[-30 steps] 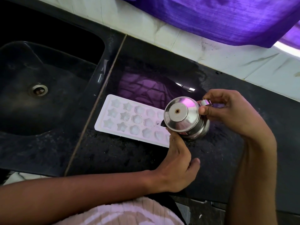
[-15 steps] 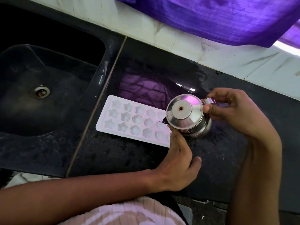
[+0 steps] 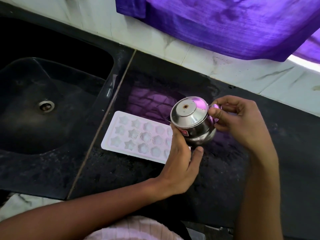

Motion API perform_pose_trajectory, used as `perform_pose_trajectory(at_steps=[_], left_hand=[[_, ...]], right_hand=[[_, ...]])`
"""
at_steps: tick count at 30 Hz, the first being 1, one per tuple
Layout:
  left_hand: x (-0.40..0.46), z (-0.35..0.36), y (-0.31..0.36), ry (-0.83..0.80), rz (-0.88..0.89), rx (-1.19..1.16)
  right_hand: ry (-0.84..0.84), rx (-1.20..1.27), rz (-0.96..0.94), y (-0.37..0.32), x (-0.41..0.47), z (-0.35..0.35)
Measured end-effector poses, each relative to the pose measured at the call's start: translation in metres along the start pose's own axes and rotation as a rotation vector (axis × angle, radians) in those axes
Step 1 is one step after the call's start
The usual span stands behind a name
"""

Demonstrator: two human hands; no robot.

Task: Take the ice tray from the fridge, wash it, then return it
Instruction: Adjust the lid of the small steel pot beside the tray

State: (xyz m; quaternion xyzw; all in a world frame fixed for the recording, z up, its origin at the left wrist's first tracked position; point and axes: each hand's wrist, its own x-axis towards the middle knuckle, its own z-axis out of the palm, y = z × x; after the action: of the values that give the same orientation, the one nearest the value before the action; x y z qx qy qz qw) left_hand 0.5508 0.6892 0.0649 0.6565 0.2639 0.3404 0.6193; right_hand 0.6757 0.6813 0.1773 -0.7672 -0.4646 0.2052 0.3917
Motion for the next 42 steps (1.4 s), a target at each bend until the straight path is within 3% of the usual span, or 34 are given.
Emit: perform_pose_trajectory(at_steps=[12, 42], left_hand=[[0.011, -0.009, -0.009, 0.102, 0.008, 0.023], [0.009, -0.008, -0.008, 0.099, -0.001, 0.042]], right_hand=[[0.023, -0.097, -0.001, -0.01, 0.011, 0.019], [0.049, -0.067, -0.01, -0.003, 0.008, 0.018]])
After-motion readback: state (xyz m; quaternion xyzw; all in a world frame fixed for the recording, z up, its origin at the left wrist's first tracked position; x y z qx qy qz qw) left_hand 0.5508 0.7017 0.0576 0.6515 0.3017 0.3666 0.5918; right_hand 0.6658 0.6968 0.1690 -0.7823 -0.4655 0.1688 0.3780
